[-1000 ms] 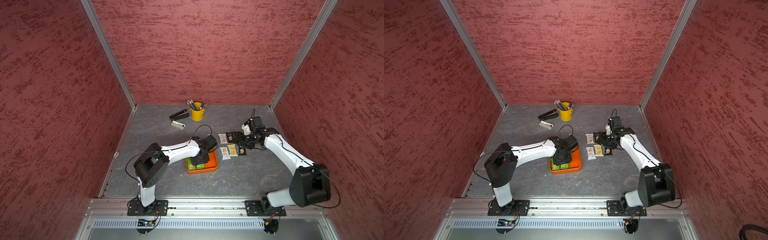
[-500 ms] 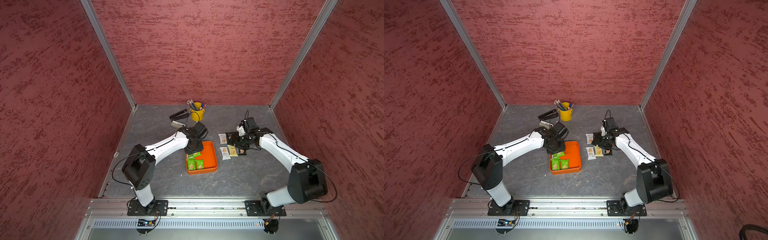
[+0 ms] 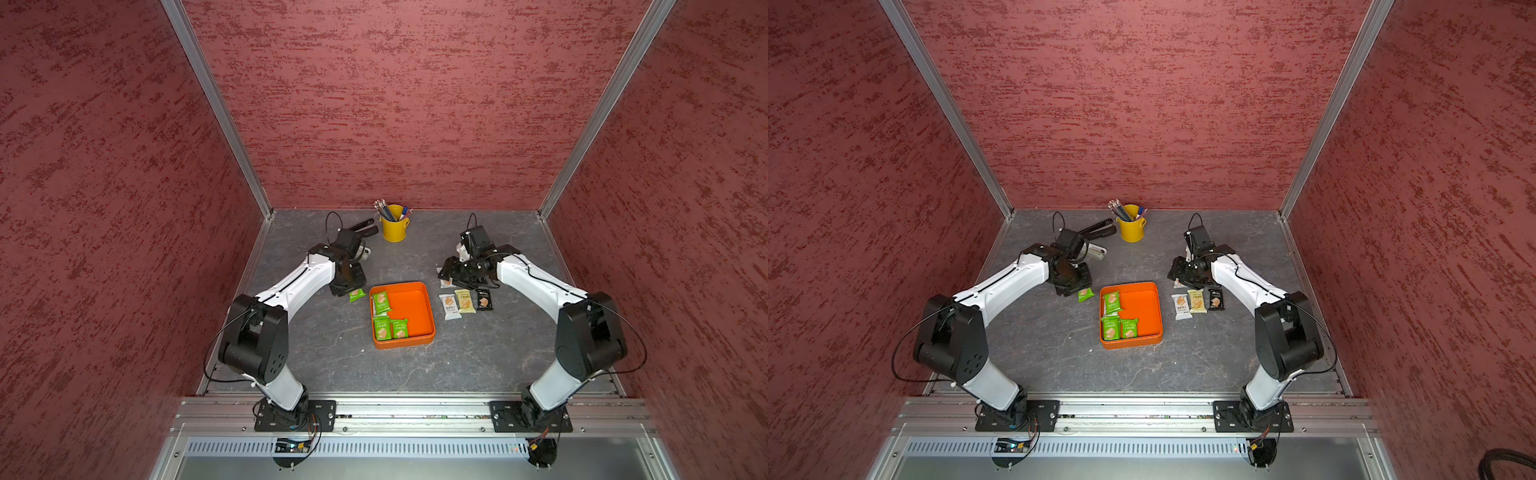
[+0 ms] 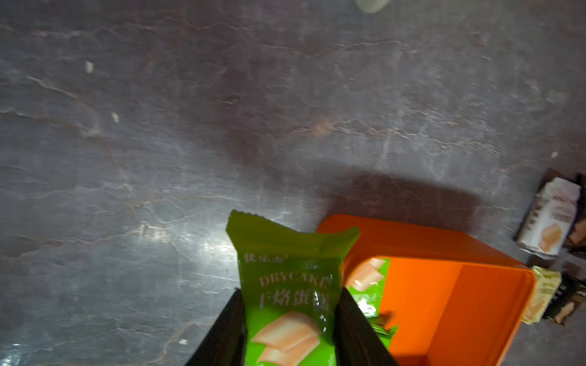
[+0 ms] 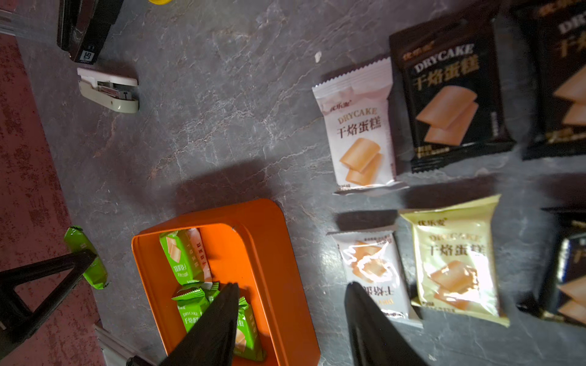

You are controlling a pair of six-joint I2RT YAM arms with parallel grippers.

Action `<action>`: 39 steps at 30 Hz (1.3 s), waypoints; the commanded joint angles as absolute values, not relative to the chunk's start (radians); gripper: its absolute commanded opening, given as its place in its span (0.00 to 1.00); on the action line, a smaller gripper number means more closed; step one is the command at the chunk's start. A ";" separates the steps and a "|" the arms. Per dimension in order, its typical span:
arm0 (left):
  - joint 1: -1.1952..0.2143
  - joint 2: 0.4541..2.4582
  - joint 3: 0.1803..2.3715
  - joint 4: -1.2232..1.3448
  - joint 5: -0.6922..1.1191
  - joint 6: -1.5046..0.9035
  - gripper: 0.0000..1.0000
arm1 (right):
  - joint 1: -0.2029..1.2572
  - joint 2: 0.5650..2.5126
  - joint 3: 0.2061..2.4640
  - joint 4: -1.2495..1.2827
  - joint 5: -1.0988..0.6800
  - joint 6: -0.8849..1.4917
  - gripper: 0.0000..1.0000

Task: Take the cookies out of the storage box
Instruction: Place the cookie at the center of the board.

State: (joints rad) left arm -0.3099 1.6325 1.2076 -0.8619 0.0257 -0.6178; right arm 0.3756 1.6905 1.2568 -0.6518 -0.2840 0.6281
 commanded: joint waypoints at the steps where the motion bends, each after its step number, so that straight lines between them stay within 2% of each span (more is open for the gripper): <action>1: -0.246 1.643 1.193 -0.829 0.040 -0.507 0.39 | 0.387 1.719 1.299 -0.611 -0.254 0.670 0.58; 9: -0.152 1.748 1.211 -0.766 0.050 -0.427 0.39 | 0.390 1.767 1.373 -0.626 -0.232 0.690 0.58; 24: -0.130 1.880 1.222 -0.714 0.038 -0.397 0.40 | 0.389 1.780 1.414 -0.692 -0.204 0.667 0.58; 27: -0.129 1.882 1.220 -0.720 0.036 -0.401 0.46 | 0.390 1.769 1.407 -0.699 -0.202 0.658 0.58; 33: -0.139 1.839 1.238 -0.765 0.039 -0.426 0.72 | 0.389 1.726 1.383 -0.713 -0.187 0.631 0.59; 39: -0.209 1.733 1.228 -0.797 0.036 -0.508 0.77 | 0.389 1.678 1.341 -0.721 -0.180 0.597 0.60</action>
State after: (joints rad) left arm -0.1677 1.8053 1.2125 -0.7734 0.0425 -0.4595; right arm 0.3828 1.7298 1.3621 -0.7017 -0.2115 0.6308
